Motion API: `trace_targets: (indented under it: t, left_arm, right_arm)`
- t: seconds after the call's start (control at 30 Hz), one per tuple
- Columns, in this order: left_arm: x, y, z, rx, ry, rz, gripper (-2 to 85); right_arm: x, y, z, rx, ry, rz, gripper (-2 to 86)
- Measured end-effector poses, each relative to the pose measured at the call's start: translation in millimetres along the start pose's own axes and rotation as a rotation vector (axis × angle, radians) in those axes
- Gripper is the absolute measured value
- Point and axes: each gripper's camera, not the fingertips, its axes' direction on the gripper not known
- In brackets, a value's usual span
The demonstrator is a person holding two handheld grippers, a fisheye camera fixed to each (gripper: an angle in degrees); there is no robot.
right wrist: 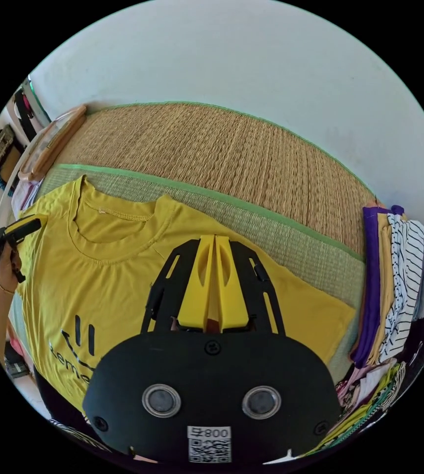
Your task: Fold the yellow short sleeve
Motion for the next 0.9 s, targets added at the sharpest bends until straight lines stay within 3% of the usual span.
trace_targets:
  t: [0.23, 0.4, 0.7, 0.77, 0.9]
  left_arm:
    - [-2.5, 78.4, -45.1, 0.061, 0.166, -0.006, 0.3]
    - [-4.2, 180.0, -73.7, 0.009, 0.185, -0.045, 0.3]
    - [35.9, 338.8, -91.9, -0.164, 0.054, -0.103, 0.4]
    - [56.1, 356.2, -76.7, -0.248, -0.026, -0.046, 0.3]
    - [75.1, 368.5, -71.1, -0.212, -0.118, -0.034, 0.3]
  right_arm:
    - [12.5, 55.8, -61.4, 0.091, -0.096, 0.07, 0.1]
    - [11.5, 172.7, -130.3, 0.145, -0.157, 0.064, 0.1]
    - [-48.6, 412.4, -170.4, -0.063, -0.16, 0.18, 0.1]
    - [-62.6, 439.8, -166.2, -0.11, -0.156, 0.203, 0.1]
    - [-98.3, 469.2, -136.2, -0.251, -0.05, 0.117, 0.1]
